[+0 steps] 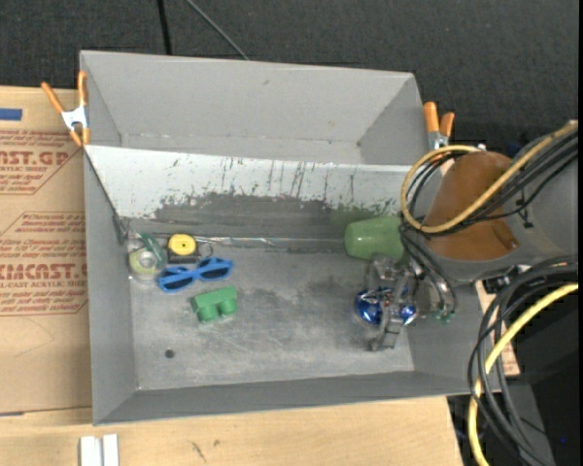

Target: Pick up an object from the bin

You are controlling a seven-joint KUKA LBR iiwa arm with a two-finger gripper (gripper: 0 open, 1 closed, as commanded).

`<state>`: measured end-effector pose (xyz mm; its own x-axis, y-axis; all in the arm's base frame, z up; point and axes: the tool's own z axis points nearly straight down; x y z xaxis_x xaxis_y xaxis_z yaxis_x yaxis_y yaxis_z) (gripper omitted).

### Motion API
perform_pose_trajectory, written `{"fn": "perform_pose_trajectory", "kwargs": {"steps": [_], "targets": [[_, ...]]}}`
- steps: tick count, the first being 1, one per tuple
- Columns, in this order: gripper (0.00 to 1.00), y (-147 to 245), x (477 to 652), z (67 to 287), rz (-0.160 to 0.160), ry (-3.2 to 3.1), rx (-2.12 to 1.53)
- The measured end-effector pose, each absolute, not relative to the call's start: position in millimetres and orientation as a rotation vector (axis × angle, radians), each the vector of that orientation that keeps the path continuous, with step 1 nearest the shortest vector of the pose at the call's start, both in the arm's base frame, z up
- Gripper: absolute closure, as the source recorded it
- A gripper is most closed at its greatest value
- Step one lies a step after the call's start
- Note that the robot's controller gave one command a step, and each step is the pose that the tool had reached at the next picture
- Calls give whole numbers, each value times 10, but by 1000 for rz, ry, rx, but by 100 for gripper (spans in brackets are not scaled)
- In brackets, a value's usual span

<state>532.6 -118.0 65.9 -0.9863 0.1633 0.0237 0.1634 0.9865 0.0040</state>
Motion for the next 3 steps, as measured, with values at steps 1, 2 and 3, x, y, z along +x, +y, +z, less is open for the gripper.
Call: {"fn": "perform_pose_trajectory", "kwargs": {"steps": [1, 2, 3], "targets": [[100, -1172, 5335, 677, -11, -3108, -254], [100, -1168, 5344, 974, -1, -3135, -256], [100, -1162, 5353, 1155, -1, -3135, -257]]}}
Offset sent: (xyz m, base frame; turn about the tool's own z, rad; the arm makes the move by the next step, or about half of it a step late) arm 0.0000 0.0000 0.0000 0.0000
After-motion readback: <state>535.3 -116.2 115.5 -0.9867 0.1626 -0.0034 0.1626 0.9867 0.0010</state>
